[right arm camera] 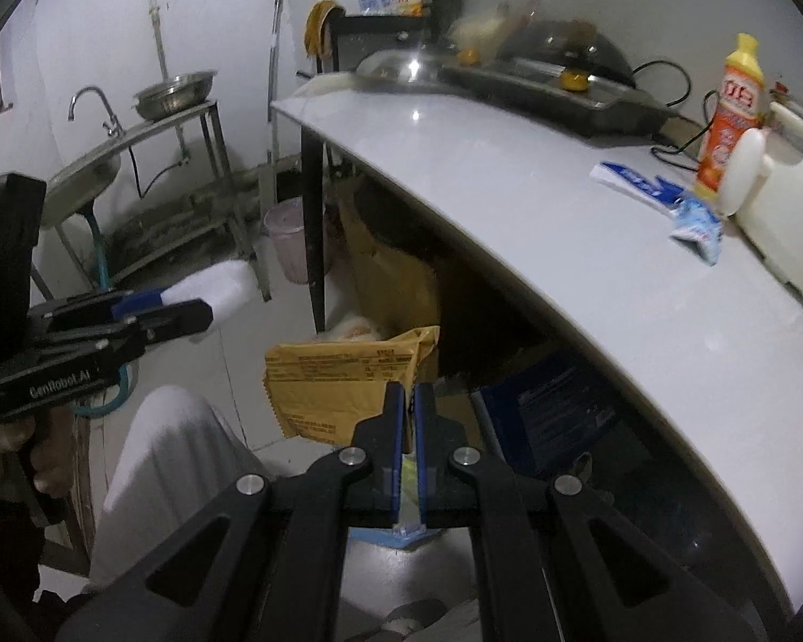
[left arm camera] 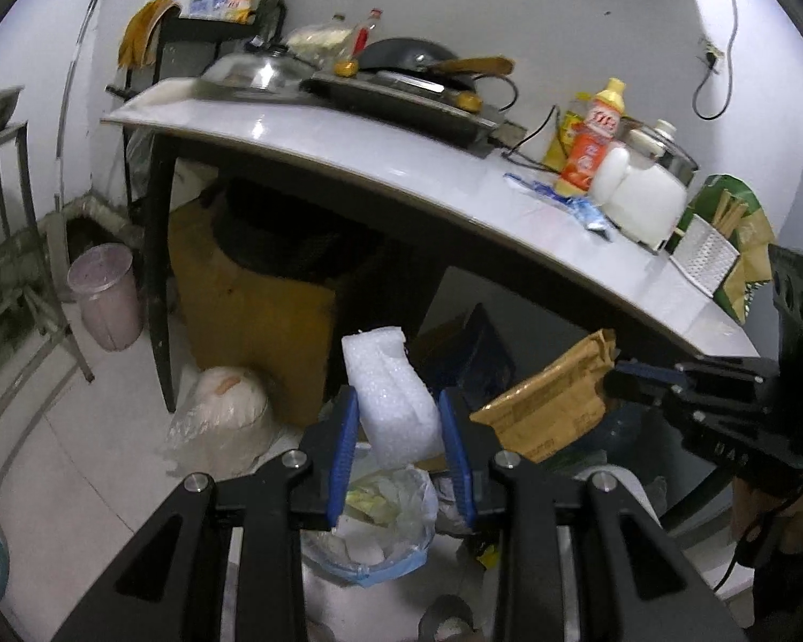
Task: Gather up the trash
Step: 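Carry the held foam piece and brown packet down toward the floor bin, then open the right gripper over the bin while the left releases the foam piece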
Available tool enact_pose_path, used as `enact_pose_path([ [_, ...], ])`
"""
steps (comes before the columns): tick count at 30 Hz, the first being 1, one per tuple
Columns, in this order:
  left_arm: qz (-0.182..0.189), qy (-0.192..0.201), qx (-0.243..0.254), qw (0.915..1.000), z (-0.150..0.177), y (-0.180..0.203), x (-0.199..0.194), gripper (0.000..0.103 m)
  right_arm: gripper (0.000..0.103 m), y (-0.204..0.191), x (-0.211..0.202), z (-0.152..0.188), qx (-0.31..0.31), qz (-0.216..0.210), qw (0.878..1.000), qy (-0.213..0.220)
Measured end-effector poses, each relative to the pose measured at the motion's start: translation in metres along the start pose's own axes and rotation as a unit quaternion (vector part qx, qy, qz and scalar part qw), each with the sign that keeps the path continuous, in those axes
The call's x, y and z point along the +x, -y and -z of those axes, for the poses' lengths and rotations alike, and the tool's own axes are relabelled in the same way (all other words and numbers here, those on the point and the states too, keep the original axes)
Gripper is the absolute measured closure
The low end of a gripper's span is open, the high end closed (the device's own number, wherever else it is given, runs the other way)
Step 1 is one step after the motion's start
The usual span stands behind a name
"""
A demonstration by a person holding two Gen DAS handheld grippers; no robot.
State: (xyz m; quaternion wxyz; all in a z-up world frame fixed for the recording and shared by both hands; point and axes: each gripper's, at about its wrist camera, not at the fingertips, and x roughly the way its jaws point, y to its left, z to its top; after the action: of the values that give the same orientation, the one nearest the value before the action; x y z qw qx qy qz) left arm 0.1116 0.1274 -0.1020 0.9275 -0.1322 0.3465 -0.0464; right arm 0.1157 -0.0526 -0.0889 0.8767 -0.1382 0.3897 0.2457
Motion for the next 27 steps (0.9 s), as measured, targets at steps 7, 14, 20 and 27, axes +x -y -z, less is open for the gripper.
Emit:
enact_pose_path([
  [7,0.000,-0.027,-0.014,0.9995,0.016,-0.017,0.028,0.073,0.100,-0.013,0.051,0.013,-0.015,-0.004,0.999,-0.045],
  [14,-0.012,-0.047,-0.018,0.9987,0.019,-0.036,0.053,0.073,0.099,-0.008,0.099,0.016,-0.012,-0.004,0.997,-0.077],
  [20,-0.019,-0.067,-0.028,0.9972,0.023,-0.056,0.080,0.073,0.099,-0.005,0.143,0.023,-0.001,-0.007,0.995,-0.100],
  [27,-0.020,-0.088,-0.034,0.9953,0.030,-0.073,0.117,0.073,0.099,0.004,0.190,0.027,0.010,-0.004,0.992,-0.123],
])
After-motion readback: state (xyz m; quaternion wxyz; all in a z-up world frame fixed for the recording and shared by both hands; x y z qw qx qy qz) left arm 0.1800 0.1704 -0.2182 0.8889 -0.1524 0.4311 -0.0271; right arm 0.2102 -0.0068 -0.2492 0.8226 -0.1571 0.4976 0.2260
